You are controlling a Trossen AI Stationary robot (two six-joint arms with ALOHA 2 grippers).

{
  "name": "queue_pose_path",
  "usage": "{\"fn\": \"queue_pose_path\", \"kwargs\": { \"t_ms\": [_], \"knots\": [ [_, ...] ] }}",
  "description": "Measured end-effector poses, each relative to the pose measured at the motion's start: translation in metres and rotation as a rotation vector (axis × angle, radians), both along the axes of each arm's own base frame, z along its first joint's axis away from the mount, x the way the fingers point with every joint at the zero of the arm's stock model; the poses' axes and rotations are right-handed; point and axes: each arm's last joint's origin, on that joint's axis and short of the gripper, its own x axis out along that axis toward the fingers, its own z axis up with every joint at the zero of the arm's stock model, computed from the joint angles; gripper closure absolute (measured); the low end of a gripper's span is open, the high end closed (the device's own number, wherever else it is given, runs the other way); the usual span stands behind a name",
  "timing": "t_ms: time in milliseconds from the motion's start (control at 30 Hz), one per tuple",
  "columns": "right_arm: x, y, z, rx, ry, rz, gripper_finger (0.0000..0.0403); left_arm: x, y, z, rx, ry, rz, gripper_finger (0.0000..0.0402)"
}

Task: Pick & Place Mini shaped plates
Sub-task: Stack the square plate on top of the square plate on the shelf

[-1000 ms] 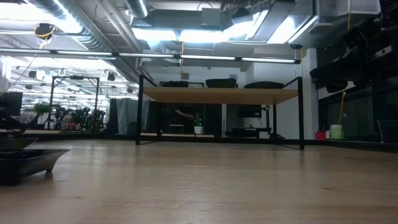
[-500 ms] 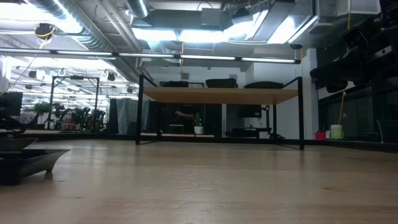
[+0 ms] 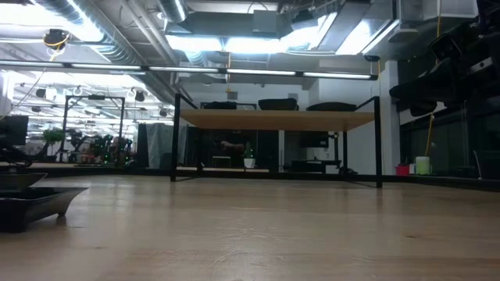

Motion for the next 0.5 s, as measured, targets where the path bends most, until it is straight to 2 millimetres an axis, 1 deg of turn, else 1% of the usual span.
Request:
{"fn": "queue_pose_path", "kwargs": {
  "t_ms": [133,300,400,500],
  "knots": [
    [0.0,0.0,0.0,0.0,0.0,0.0,0.0369,-0.001,-0.001,-0.011,0.029,0.062,-0.004,0.0316],
    [0.0,0.0,0.0,0.0,0.0,0.0,0.0369,-0.001,-0.001,-0.012,0.042,0.044,-0.011,0.0271],
    [0.0,0.0,0.0,0.0,0.0,0.0,0.0369,-0.003,-0.002,-0.013,0.047,0.049,-0.015,0.0252],
    [0.0,0.0,0.0,0.0,0.0,0.0,0.0369,-0.005,-0.004,-0.02,0.066,0.061,-0.023,0.024]
  ]
}}
